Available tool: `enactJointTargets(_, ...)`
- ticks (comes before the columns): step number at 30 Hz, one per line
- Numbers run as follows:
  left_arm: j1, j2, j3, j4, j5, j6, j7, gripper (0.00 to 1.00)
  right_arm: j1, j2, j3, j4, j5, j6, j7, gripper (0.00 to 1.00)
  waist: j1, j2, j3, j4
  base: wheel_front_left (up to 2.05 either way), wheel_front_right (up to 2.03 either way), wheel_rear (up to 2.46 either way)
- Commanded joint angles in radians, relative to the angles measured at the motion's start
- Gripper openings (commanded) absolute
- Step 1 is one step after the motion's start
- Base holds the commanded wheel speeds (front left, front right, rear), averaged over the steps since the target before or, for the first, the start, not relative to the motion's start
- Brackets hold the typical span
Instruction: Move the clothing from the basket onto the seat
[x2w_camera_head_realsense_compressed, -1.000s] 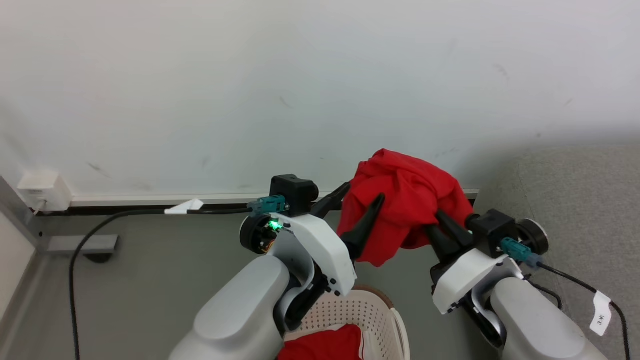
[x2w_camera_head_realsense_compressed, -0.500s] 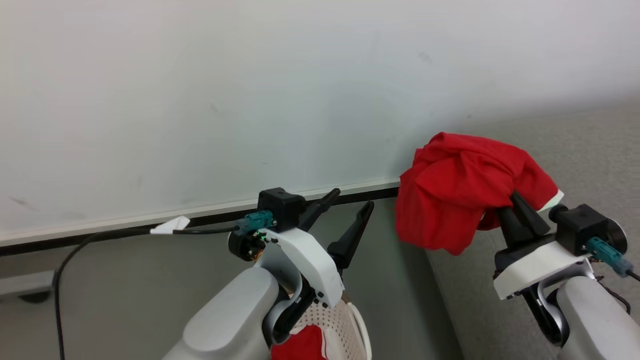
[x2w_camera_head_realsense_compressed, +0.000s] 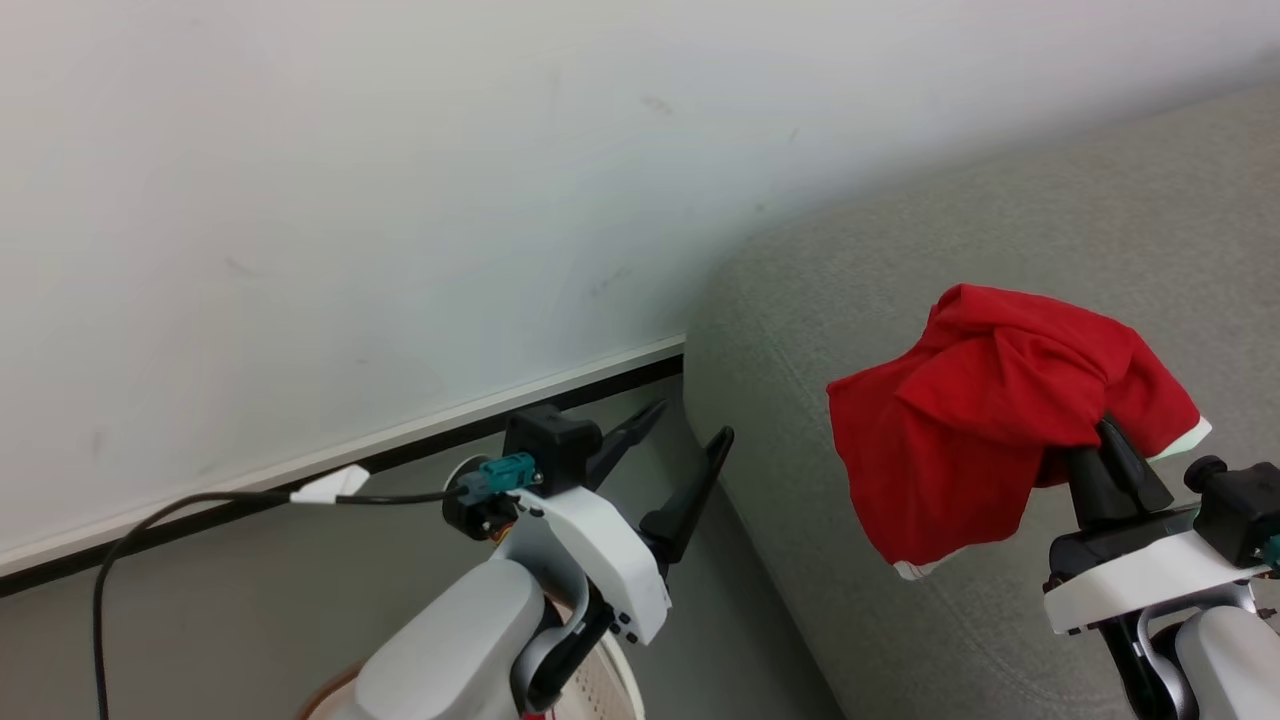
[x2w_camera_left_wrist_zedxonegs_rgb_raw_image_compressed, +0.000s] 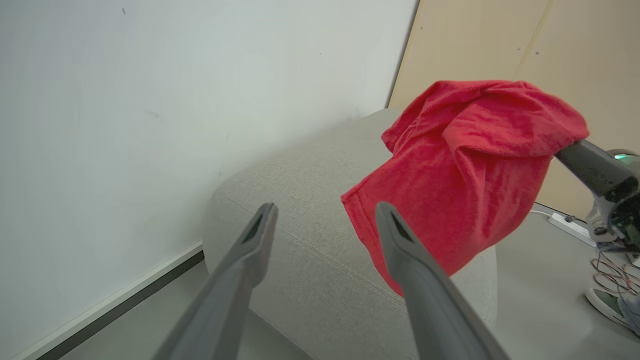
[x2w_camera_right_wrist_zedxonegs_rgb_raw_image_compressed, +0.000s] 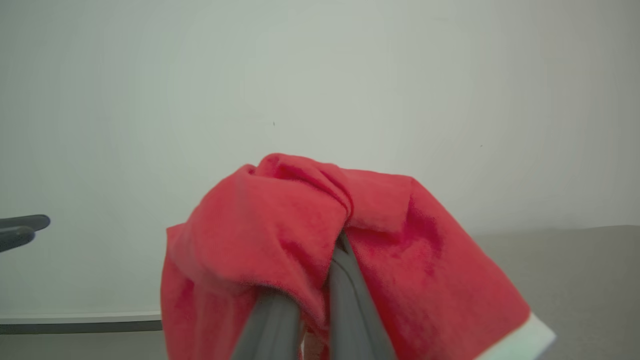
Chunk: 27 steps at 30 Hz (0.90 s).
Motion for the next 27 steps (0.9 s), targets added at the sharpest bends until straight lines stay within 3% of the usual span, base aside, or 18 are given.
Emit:
enactJointTargets(1,0.017,0.004,-0.005,0.004,0.008,-0.002,-0.007,1.0,0.017,-0.002,-0.01,-0.013,0.0,-0.002,0.0,0.0,0.0,0.0,0.007,-0.051,0.0,0.0,0.0)
enactJointTargets(9,-0.005,-0.001,-0.019,0.017,0.02,-0.002,-0.019,1.0,0.037,0.0,-0.034,-0.062,0.011,-0.002,0.0,0.0,0.0,0.0,0.048,-0.129,0.0,0.0,0.0)
enactJointTargets(14,-0.039,0.003,-0.03,0.014,0.038,-0.003,-0.017,1.0,-0.017,0.011,-0.055,-0.066,0.103,-0.002,0.0,0.0,0.0,0.0,0.117,-0.138,0.0,0.0,0.0)
enactJointTargets(20,-0.101,0.018,-0.058,-0.012,0.072,-0.016,0.009,1.0,-0.152,-0.016,-0.082,-0.013,0.235,-0.002,0.0,0.0,0.0,0.0,0.257,-0.102,0.0,0.0,0.0)
enactJointTargets(27,-0.191,0.04,-0.069,-0.05,0.111,-0.014,0.053,1.0,-0.333,-0.082,-0.105,0.121,0.312,-0.002,0.0,0.0,0.0,0.0,0.428,-0.028,0.0,0.0,0.0)
